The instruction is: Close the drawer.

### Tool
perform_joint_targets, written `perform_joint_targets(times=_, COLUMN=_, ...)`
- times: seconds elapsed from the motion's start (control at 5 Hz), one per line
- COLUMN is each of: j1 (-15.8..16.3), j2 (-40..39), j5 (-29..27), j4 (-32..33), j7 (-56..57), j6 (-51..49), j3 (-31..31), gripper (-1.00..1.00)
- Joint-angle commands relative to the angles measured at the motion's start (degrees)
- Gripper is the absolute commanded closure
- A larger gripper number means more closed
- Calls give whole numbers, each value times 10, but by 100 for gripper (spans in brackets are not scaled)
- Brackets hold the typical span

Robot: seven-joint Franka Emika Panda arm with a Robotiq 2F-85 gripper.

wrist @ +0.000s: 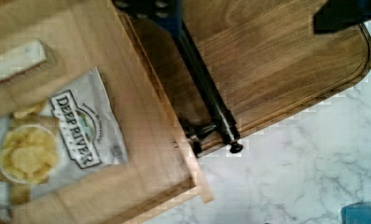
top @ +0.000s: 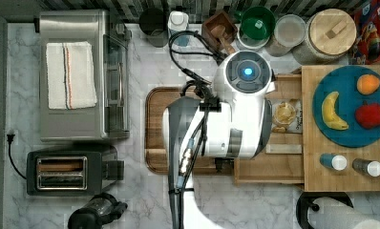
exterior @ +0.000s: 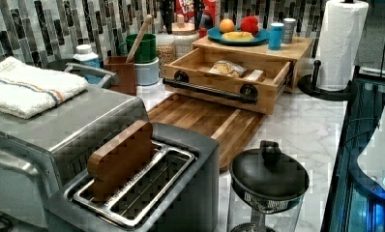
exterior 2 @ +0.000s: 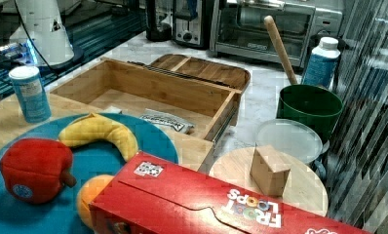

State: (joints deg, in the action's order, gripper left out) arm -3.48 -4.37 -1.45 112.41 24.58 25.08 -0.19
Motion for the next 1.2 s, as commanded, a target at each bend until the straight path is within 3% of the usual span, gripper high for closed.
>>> perform_joint_targets(times=0.2, j1=50, j2=-20, j5=-46, j4=28, j7=59, j6=-12, j3=78, gripper=100)
perform_joint_targets(times=0.8, j1=26, j2=-101, j5=-20, j4=57, j7=137, j6=78, j3=79, gripper=100)
perform_joint_targets(times=1.2, j1=21, j2=-96, j5=3, j4=82, j7=135, j6=89, j3=76, gripper=100)
